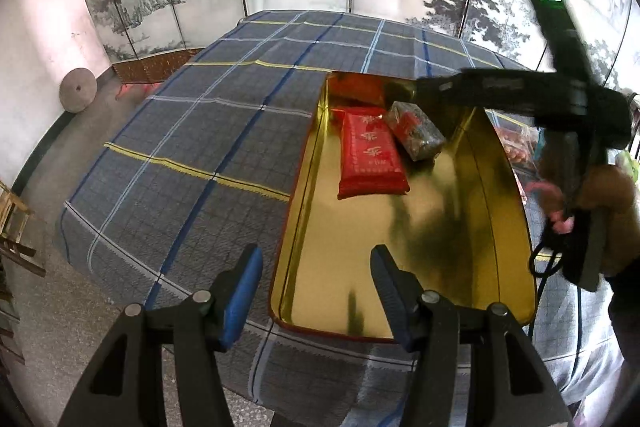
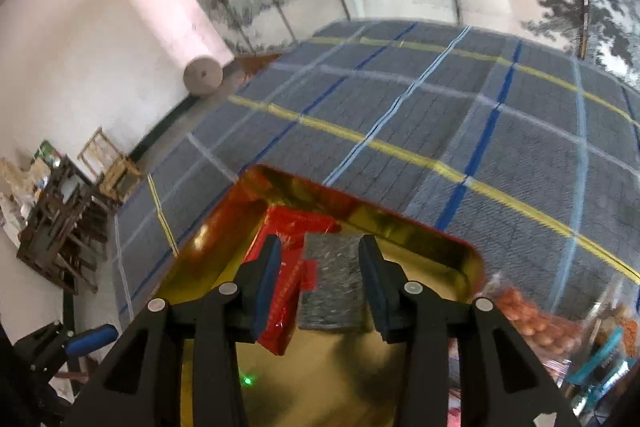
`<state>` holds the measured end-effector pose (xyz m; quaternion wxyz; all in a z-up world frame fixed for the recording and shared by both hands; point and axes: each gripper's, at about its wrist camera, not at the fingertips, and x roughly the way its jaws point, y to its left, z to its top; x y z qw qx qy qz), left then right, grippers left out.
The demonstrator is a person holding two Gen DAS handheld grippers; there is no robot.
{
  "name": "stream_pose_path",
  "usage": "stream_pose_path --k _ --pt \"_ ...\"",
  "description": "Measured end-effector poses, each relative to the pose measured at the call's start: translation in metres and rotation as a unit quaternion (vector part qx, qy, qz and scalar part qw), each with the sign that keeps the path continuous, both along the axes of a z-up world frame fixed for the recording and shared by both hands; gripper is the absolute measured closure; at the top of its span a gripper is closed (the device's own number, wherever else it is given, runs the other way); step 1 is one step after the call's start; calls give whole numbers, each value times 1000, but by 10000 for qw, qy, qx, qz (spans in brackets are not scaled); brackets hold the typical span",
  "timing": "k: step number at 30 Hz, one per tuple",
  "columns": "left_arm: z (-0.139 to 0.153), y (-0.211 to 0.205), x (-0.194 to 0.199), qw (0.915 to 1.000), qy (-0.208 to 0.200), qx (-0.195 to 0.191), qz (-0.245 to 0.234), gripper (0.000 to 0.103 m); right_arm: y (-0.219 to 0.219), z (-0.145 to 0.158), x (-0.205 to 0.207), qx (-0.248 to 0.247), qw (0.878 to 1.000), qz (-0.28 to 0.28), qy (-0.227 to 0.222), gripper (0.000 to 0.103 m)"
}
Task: Organize snacks
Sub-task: 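Open both grippers to release the candy and grey bar into the tray, then grasp the pink patterned cube with the right gripper while the left grasps the orange wrapper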
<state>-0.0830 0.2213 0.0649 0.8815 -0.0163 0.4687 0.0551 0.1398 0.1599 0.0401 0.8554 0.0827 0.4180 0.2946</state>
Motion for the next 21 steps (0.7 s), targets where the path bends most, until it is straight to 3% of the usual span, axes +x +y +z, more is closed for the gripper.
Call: stream_pose_path --k 5,8,12,21 --pt "8 -1 -4 9998 -203 -72 -31 46 -58 8 -45 -581 9975 -383 -95 67" --pt "6 -8 -3 9997 -170 -127 -110 46 -74 -2 -66 -751 9965 -353 125 67" --pt "3 -22 -2 9995 -63 -69 -303 46 -68 -16 -79 -993 9944 -275 239 67" --pt "3 -28 -2 9992 -54 15 -383 46 -59 -38 -65 -900 9943 -258 516 66"
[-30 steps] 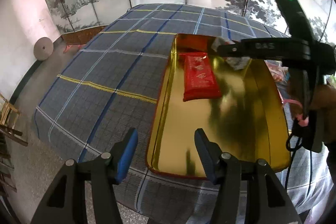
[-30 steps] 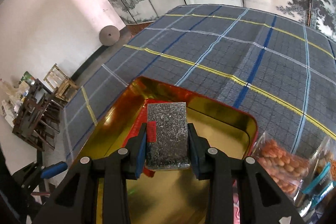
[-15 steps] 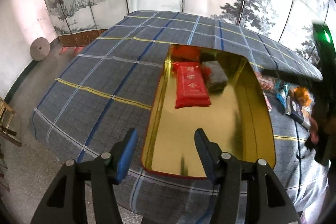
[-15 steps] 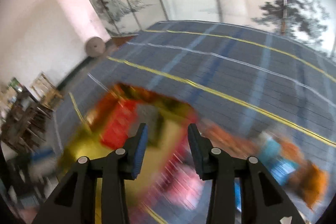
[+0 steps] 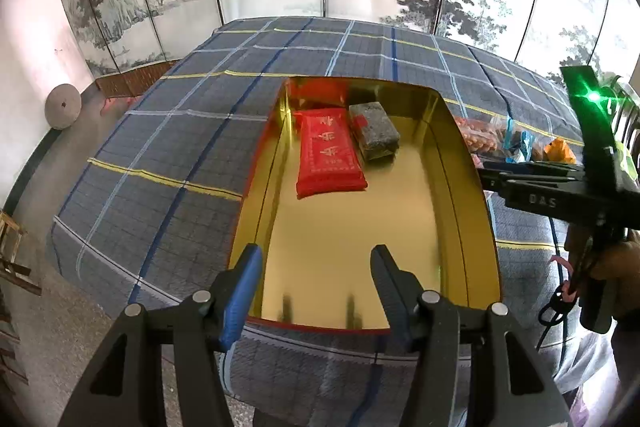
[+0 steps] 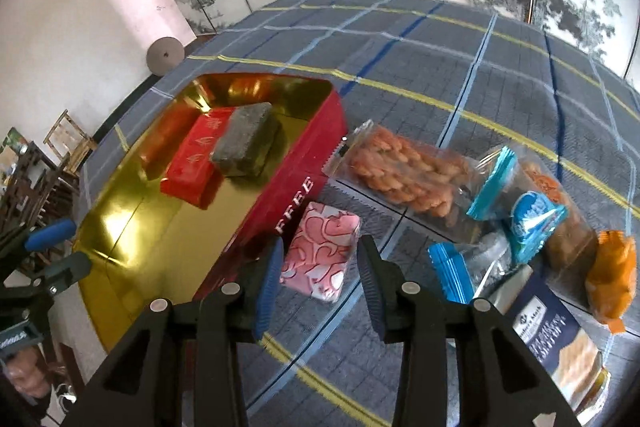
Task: Organize snacks
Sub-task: 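Grasp the pink patterned cube with the right gripper while the left grasps the orange wrapper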
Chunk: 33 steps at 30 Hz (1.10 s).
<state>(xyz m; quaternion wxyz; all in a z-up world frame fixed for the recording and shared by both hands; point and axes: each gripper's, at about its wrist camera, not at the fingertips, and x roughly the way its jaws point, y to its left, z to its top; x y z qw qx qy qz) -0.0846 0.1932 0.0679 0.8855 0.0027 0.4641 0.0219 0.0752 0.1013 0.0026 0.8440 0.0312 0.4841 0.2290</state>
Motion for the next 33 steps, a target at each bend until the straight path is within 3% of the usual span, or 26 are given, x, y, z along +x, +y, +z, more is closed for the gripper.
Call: stream_pose_path --k 6,10,15,18,21,23,26,30,33 --pt "-3 -1 1 10000 51 32 -18 46 9 -5 7 -287 9995 100 -90 66" --pt "-2 -2 1 10000 45 75 -15 46 4 -5 3 -331 9993 69 -131 78" --pt "11 -21 -7 9988 -161 159 -426 46 -32 15 -54 -33 9989 -224 -401 78" --pt "20 -42 -12 9961 -187 28 -866 46 -90 29 -104 22 9945 -890 -548 78" --pt "22 -68 -11 9893 61 -533 -1359 46 -156 33 -136 -394 9833 -1648 -664 78" --pt "19 -88 -5 9786 446 -1112 -1671 46 -196 28 -148 -731 9732 -2088 -626 78" --pt "16 -121 2 9636 864 -1585 -1972 46 -241 21 -157 -1102 9615 -2428 -657 78" --pt "8 -157 20 9512 1222 -2049 -1957 46 -276 6 -156 -1100 9560 -2639 -653 78" --pt "-1 -175 37 9425 1451 -2525 -1641 46 -286 -3 -155 -931 9569 -2670 -657 78"
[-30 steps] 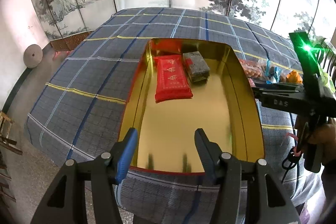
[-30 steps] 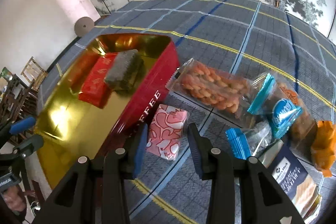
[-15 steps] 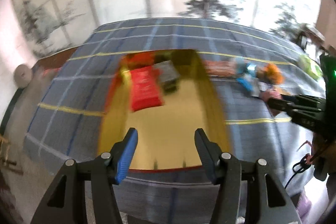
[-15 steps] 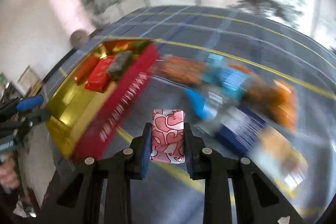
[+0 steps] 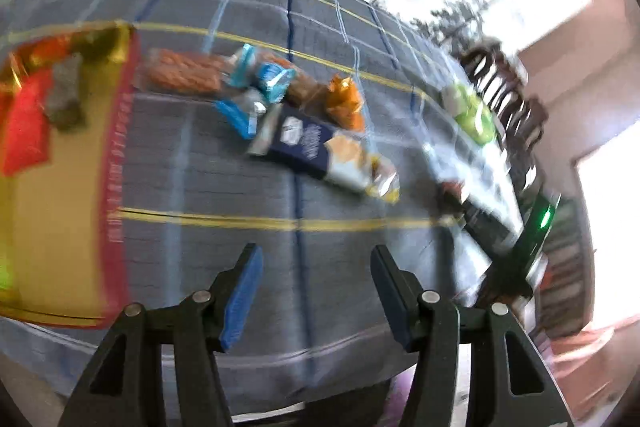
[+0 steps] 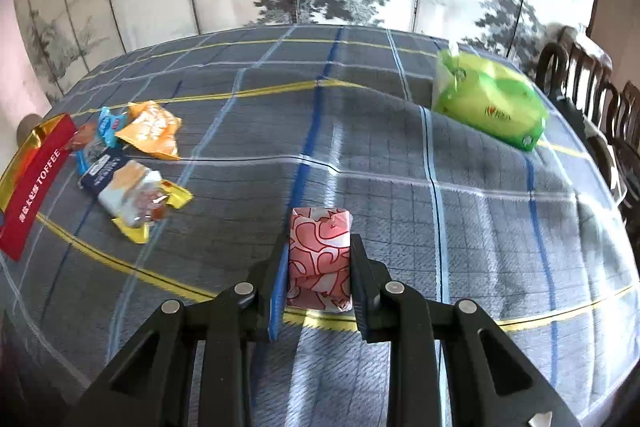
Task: Organize snacks
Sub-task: 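Grasp the pink patterned cube with the right gripper while the left grasps the orange wrapper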
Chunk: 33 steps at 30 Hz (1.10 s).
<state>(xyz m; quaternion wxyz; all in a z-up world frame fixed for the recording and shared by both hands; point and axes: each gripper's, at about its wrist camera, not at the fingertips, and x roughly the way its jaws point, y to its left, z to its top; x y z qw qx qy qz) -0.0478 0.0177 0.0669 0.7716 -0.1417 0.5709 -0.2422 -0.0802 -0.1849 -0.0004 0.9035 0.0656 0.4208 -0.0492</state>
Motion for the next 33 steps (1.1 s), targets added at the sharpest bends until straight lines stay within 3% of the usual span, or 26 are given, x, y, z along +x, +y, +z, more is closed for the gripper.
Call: stream_pose_path --k 5,10,14,18,21,23,26,33 --pt "1 -23 28 9995 87 25 304 46 -1 -8 2 274 9995 115 -118 78" --pt "21 -26 63 9958 -486 760 178 46 -2 -11 -2 541 9981 145 -275 78" --pt "27 -35 95 9857 -561 1482 -572 46 5 -12 -3 537 9976 294 -316 78" --pt "36 -72 100 9883 -532 1133 -867 46 6 -12 -2 573 9971 321 -380 78" --pt "23 -109 110 9853 -454 1312 -991 46 3 -12 -2 650 9965 298 -432 78" --pt "6 -125 121 9850 -173 1395 -1003 46 1 -11 -4 708 9958 317 -481 78" --pt "-9 -139 129 9811 -170 1691 -925 46 2 -11 -4 731 9954 353 -499 78" --pt "-34 -154 153 9814 172 1677 -917 46 1 -10 -5 821 9943 385 -569 78"
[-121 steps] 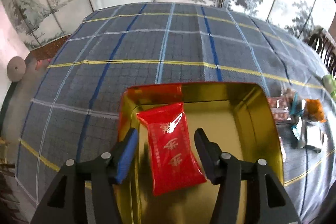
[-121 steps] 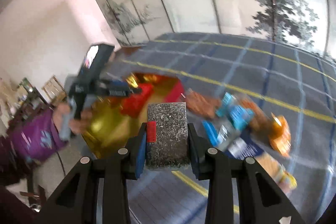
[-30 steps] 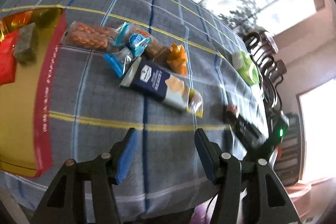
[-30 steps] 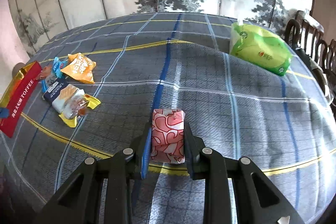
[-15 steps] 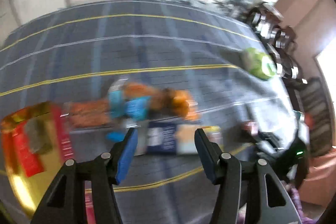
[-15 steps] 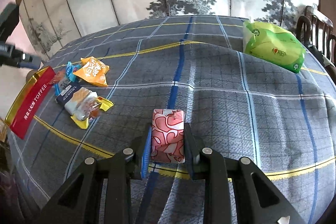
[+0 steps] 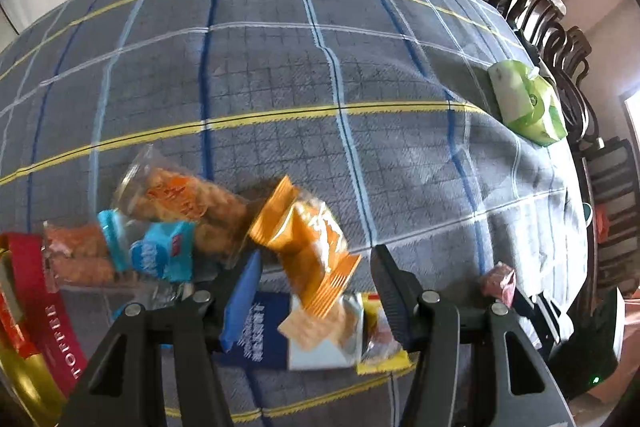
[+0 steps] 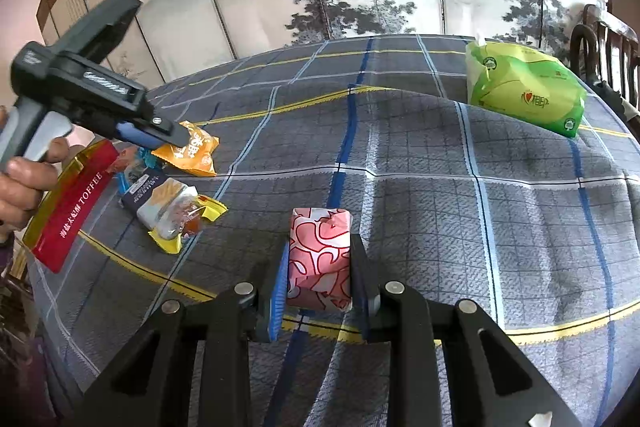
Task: Organize snacks
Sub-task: 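Grasp the pink patterned cube with the right gripper while the left grasps the orange wrapper, then carry the orange wrapper with the left gripper and lower it into the tray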
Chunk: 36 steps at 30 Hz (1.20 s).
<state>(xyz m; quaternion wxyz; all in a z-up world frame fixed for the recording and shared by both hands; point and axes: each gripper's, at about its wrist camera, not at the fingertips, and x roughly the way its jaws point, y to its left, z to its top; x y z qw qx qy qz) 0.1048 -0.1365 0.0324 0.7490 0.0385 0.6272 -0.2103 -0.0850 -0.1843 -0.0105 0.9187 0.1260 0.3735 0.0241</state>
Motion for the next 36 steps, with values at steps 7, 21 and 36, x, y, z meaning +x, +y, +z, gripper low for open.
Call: stream_pose_path --k 7,21,36 --pt "-21 -7 8 9984 446 -326 149 80 0 -1 2 15 10000 -35 61 78" --pt "54 68 -116 9908 -1188 -407 505 81 1 -4 6 -96 9997 -152 187 78" --pt "90 171 -193 9698 -2075 230 1260 81 4 -7 10 -305 9987 -235 338 78"
